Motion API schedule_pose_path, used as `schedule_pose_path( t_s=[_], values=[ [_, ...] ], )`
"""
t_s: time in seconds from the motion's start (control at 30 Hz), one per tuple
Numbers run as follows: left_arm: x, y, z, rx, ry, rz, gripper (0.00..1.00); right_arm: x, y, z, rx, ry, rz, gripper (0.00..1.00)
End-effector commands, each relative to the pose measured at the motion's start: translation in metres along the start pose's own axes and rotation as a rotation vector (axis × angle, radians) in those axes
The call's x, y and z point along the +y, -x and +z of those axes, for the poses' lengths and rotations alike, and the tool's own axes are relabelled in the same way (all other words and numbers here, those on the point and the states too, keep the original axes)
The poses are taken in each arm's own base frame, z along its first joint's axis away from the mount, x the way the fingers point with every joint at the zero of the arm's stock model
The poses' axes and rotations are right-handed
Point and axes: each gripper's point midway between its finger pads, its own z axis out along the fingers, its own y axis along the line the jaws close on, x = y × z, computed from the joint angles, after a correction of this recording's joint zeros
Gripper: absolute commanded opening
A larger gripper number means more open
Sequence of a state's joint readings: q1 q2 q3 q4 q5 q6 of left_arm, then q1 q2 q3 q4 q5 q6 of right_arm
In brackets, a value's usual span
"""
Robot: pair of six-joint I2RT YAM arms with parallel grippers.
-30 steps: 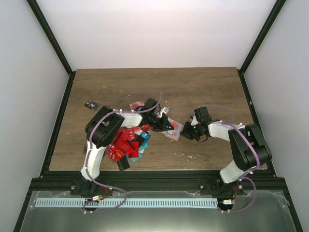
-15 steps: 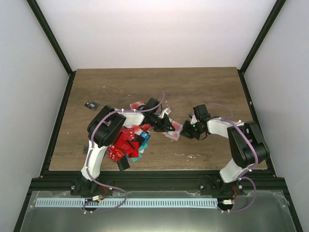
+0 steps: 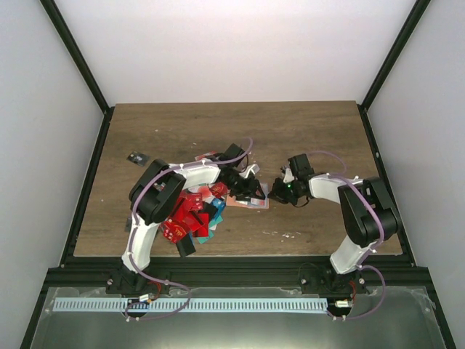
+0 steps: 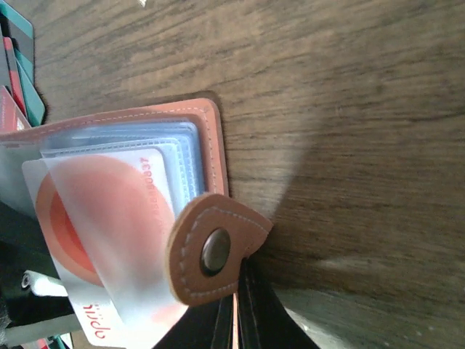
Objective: Put the credit cards into the card holder
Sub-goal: Insert the credit card into the card holder.
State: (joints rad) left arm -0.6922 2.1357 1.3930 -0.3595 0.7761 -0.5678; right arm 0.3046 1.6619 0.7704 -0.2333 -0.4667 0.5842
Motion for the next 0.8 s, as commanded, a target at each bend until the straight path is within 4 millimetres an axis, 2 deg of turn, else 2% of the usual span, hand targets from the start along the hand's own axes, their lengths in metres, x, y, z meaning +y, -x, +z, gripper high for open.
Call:
schedule_pose_path(
  t_s=[0.0, 0.17, 0.33, 0.5, 0.63, 0.77],
  values=[
    [-0.006, -0.007, -0.011, 0.033, 0.090, 0.006, 0.49, -0.028, -0.002, 0.011, -0.003, -0.123, -0.006, 0.05],
    [0.006, -0.011, -0.019, 0.080, 0.190, -0.078, 0.56, -0.026, 0.001, 0.011, -0.006, -0.123, -0.023, 0.05],
    [-0.019, -0.007, -0.035, 0.060, 0.106, -0.113, 0.70, -0.022, 0.004, 0.010, -0.011, -0.108, -0.038, 0.05],
    [-0.015, -0.009, -0.049, 0.068, 0.096, -0.136, 0.84, -0.018, 0.008, 0.008, -0.019, -0.105, -0.051, 0.05],
    [-0.023, -0.008, -0.065, 0.059, 0.067, -0.125, 0.87, -0.015, 0.011, 0.006, -0.023, -0.101, -0.063, 0.05],
    [-0.017, -0.010, -0.078, 0.057, 0.100, -0.122, 0.86, -0.013, 0.012, 0.005, -0.024, -0.097, -0.069, 0.05]
  ],
)
